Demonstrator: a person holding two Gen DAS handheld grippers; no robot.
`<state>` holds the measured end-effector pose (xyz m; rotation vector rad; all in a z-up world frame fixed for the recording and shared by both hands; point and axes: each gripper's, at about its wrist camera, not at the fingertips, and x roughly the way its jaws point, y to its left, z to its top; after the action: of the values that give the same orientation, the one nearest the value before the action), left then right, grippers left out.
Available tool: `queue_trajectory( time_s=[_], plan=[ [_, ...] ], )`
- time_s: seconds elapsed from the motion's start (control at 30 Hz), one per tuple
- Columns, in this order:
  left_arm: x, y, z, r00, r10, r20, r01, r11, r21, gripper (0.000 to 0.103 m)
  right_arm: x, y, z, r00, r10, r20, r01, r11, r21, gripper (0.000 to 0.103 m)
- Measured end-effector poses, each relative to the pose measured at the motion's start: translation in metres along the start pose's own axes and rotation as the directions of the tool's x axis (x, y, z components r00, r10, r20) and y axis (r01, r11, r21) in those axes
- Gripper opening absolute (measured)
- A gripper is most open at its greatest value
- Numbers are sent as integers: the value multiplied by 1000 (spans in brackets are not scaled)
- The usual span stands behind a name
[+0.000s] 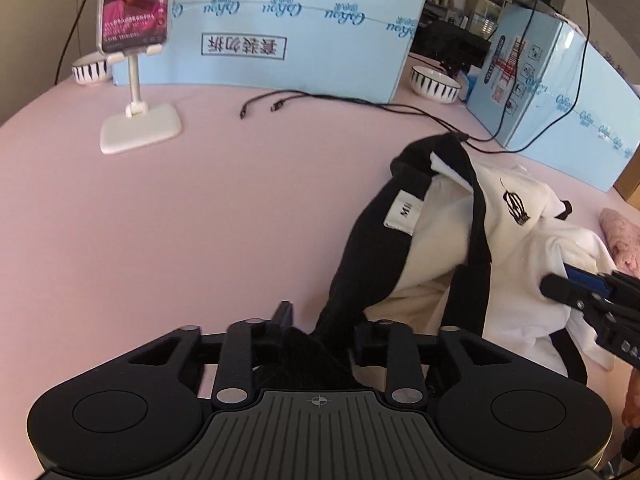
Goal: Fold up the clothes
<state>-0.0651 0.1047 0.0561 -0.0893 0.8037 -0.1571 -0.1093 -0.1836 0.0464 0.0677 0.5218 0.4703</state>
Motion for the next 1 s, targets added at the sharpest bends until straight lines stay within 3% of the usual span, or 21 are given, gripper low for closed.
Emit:
queue_trajectory(
  time_s=[0.03, 0.17, 0.23, 0.3, 0.33, 0.43, 0.57, 0.63, 0.67, 0.7, 0.73, 0.77, 0.8, 0.83, 1.0],
  plan=[
    [-7, -2, 6, 999, 5, 44, -6, 1000, 28, 83, -14, -10, 2, 999, 0, 38, -1, 1000, 25, 83],
    [-17, -13, 30, 987, -2, 163, -16, 994, 110, 89, -61, -45, 16, 978, -126, 165, 112, 990, 90, 95],
    [-10, -15, 48, 981, -35, 191, 14, 994, 106, 93, -70, -66, 23, 968, -214, 133, 199, 973, 119, 96],
    [0, -16, 65, 975, -82, 206, 61, 993, 105, 96, -70, -83, 16, 958, -283, 48, 273, 949, 156, 96],
    [10, -17, 68, 979, -94, 182, 76, 991, 108, 96, -69, -92, 13, 949, -315, 4, 310, 935, 171, 96],
    [66, -31, 74, 996, -89, 15, 87, 991, 98, 96, -65, -116, -13, 915, -390, -104, 404, 884, 235, 96],
    [108, -54, 68, 978, -192, -81, 201, 972, 120, 96, -62, -133, -41, 921, -364, -141, 390, 871, 299, 95],
    [123, -64, 69, 966, -233, -115, 245, 964, 101, 95, -49, -123, -46, 914, -385, -129, 405, 888, 218, 92],
    [128, -69, 71, 968, -225, -109, 236, 967, 99, 94, -44, -118, -46, 909, -397, -124, 414, 894, 173, 87],
    [129, -74, 72, 974, -207, -91, 217, 969, 116, 87, -38, -113, -46, 905, -409, -119, 422, 897, 131, 66],
    [131, -78, 74, 978, -191, -78, 201, 970, 138, 63, -34, -111, -43, 902, -416, -114, 428, 897, 111, 48],
    [132, -81, 74, 982, -174, -66, 182, 972, 150, 47, -34, -112, -34, 903, -419, -96, 428, 897, 108, 36],
    [133, -82, 75, 986, -157, -55, 164, 974, 155, 26, -33, -113, -26, 903, -423, -79, 429, 897, 105, 5],
    [136, -81, 77, 988, -149, -46, 154, 978, 139, 19, -33, -114, -17, 903, -426, -61, 430, 897, 102, 6],
    [128, -58, 92, 988, -157, 5, 157, 987, 26, 8, -30, -119, 25, 899, -438, 27, 434, 897, 87, 5]
  ],
)
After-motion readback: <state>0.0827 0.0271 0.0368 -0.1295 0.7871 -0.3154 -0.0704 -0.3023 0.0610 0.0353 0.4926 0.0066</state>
